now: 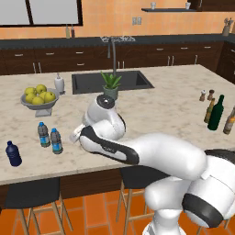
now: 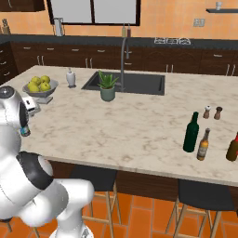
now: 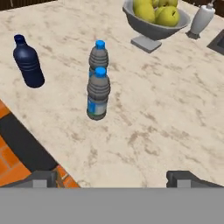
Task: Move the plastic bottles in the middle to the plastics group, and the glass bottles in the middle to the glass group.
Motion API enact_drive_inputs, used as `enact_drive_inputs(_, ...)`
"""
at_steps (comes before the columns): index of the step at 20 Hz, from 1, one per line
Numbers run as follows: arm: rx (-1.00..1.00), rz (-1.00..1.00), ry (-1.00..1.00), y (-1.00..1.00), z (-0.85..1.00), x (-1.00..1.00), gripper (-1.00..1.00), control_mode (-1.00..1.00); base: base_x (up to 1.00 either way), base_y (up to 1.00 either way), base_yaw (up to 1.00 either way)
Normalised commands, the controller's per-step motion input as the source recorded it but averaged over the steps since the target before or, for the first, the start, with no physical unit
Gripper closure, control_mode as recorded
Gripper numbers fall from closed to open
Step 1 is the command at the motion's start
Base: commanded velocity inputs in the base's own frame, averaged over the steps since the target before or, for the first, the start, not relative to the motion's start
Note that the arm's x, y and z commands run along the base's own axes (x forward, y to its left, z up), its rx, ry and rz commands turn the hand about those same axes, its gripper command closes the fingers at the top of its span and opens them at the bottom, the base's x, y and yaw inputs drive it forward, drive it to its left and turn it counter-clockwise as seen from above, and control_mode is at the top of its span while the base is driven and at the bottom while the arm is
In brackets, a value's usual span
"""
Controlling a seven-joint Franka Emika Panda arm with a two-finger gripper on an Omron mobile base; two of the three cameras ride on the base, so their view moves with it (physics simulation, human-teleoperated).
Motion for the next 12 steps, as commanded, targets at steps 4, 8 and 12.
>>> enact_drive_inputs(4, 0.15, -0.24, -0.13, -0.64, 0.36, -0.76, -1.0, -1.0, 0.0, 0.0, 0.0)
enact_drive_inputs(8, 0.15, -0.23, -0.14, -0.7, 0.4, -0.49, -1.0, -1.0, 0.0, 0.0, 0.0)
enact_drive_inputs(12, 0.2, -0.22, -0.2, -0.71, 0.55, -0.34, -1.0, -1.0, 0.0, 0.0, 0.0)
